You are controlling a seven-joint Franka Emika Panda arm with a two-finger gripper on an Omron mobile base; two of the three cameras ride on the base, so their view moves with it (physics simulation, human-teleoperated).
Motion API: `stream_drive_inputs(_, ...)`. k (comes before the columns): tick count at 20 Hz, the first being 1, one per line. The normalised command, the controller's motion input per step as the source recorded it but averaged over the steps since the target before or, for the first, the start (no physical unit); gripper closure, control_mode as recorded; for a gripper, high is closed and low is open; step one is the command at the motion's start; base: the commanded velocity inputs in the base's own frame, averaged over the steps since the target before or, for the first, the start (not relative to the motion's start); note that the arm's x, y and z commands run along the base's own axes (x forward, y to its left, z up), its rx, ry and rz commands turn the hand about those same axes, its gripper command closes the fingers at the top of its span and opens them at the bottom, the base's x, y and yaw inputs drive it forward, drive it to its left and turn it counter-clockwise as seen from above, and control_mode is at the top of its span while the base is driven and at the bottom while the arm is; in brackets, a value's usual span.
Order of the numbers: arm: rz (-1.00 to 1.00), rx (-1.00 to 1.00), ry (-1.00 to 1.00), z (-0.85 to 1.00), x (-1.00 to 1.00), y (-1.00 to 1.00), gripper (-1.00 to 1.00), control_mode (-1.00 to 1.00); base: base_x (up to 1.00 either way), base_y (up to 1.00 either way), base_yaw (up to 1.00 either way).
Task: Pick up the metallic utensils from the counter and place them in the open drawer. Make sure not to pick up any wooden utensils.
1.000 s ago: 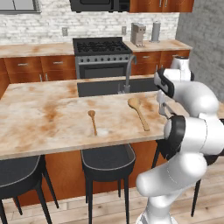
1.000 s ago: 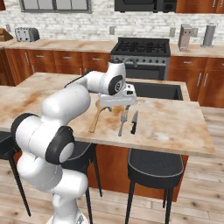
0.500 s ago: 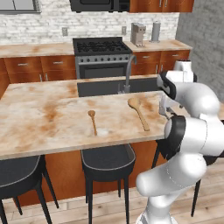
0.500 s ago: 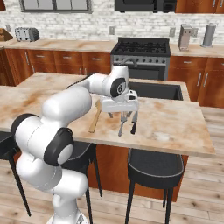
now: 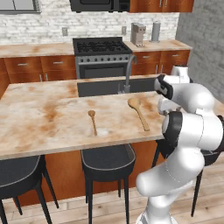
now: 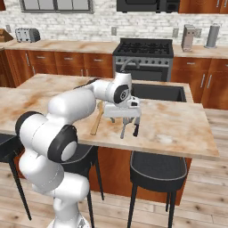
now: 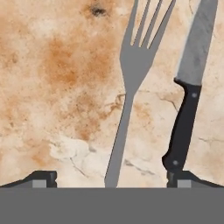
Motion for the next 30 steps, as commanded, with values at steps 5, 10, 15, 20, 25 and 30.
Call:
stream_drive_inputs(5,-0.08,0.05,0.13,0.00,0.38,-0.04,-1.00,-1.00,0.00,0.00,0.00)
stream_drive_inputs(10,-0.01,0.00,0.06,-0.15,0.02,-0.17,-1.00,-1.00,0.00,0.00,0.00)
stream_drive_inputs(15,0.00,0.00,0.01,-0.29,0.00,-0.09,-1.00,-1.00,0.00,0.00,0.00)
stream_drive_inputs(20,0.00,0.00,0.00,-0.30,-0.12,0.00,-1.00,-1.00,0.00,0.00,0.00)
stream_drive_inputs(25,0.00,0.00,0.00,-0.01,-0.31,0.00,-1.00,-1.00,0.00,0.00,0.00)
stream_drive_inputs(30,0.00,0.00,0.00,0.00,-0.12,0.15,-1.00,-1.00,0.00,0.00,0.00)
